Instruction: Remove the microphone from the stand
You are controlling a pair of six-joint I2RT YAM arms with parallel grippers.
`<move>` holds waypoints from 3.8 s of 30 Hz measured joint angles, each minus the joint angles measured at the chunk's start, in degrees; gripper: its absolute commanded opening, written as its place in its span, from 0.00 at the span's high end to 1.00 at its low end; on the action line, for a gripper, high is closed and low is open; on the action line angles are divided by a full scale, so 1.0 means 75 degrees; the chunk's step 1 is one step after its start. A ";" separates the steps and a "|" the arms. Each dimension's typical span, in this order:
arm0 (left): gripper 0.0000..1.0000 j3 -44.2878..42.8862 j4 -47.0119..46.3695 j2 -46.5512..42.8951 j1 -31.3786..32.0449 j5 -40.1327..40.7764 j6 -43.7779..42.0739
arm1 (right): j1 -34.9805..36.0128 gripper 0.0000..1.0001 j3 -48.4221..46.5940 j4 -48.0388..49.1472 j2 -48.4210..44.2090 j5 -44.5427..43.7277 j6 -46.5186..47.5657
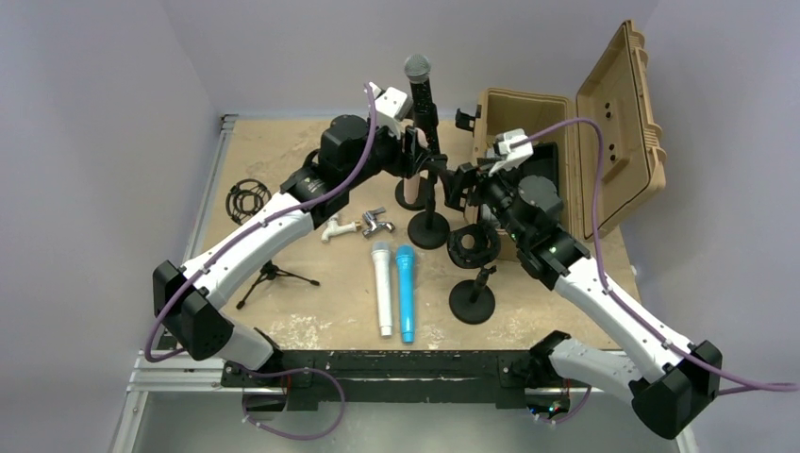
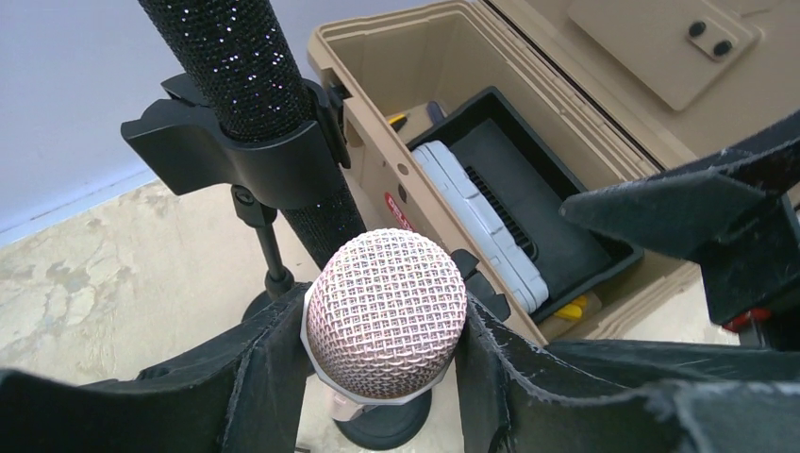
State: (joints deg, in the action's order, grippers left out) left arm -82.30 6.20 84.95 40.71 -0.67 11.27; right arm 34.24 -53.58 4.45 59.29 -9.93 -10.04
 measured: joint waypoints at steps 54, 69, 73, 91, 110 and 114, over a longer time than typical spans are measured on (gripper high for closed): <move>1.00 -0.0114 0.0586 -0.0175 -0.0178 -0.1690 -0.0819 | -0.1003 0.48 0.1256 0.4089 0.1297 0.4823 0.2098; 1.00 -0.0198 0.0758 -0.0172 -0.0184 -0.1746 -0.0845 | -0.1003 0.44 0.1259 0.3905 0.1145 0.4718 0.2323; 1.00 -0.0198 0.0758 -0.0172 -0.0184 -0.1746 -0.0845 | -0.1003 0.50 0.1259 0.3861 0.1145 0.4657 0.2372; 1.00 -0.0201 0.0962 -0.0152 -0.0210 -0.1719 -0.0845 | -0.0988 1.00 0.1262 0.3774 0.1102 0.4648 0.2439; 1.00 -0.0189 0.1469 -0.0592 0.0064 0.1480 -0.0764 | -0.0973 1.00 0.1323 0.3835 0.1107 0.4290 0.2428; 1.00 -0.0189 0.1501 -0.0787 0.0195 0.2780 -0.0761 | -0.0970 1.00 0.1349 0.3885 0.1107 0.4214 0.2404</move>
State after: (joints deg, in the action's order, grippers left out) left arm -83.72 17.45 79.05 42.17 20.18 5.56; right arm 26.96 -43.46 33.58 67.59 21.67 7.99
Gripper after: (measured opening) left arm 0.505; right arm 0.356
